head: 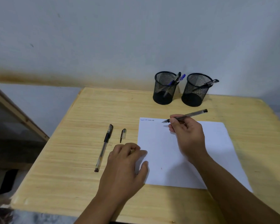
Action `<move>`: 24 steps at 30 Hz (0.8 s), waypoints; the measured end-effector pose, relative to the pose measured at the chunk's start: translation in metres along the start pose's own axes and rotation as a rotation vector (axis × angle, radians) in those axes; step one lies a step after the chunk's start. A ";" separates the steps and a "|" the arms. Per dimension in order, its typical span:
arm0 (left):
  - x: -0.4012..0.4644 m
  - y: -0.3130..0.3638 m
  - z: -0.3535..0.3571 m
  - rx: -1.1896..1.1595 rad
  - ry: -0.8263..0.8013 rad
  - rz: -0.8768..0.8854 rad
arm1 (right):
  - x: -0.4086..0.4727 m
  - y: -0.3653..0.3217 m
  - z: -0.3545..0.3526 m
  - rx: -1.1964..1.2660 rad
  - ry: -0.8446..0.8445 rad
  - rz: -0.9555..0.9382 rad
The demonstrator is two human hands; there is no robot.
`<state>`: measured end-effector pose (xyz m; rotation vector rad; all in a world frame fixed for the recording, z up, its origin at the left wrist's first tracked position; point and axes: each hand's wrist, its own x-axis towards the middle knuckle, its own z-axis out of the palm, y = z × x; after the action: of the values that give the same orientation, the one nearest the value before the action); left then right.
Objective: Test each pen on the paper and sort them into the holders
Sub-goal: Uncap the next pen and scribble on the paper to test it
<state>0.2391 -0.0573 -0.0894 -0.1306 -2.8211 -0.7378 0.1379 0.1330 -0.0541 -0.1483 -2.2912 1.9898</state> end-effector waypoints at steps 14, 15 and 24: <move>0.005 0.001 -0.003 -0.017 -0.028 -0.017 | 0.036 0.016 0.029 -0.198 0.041 -0.022; 0.005 0.000 -0.003 -0.017 -0.029 -0.017 | 0.036 0.018 0.029 -0.206 0.047 -0.026; 0.006 0.001 -0.002 -0.007 -0.030 -0.020 | 0.039 0.019 0.032 -0.287 0.087 -0.076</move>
<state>0.2336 -0.0575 -0.0857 -0.1152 -2.8524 -0.7564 0.0944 0.1100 -0.0771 -0.1643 -2.4728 1.5786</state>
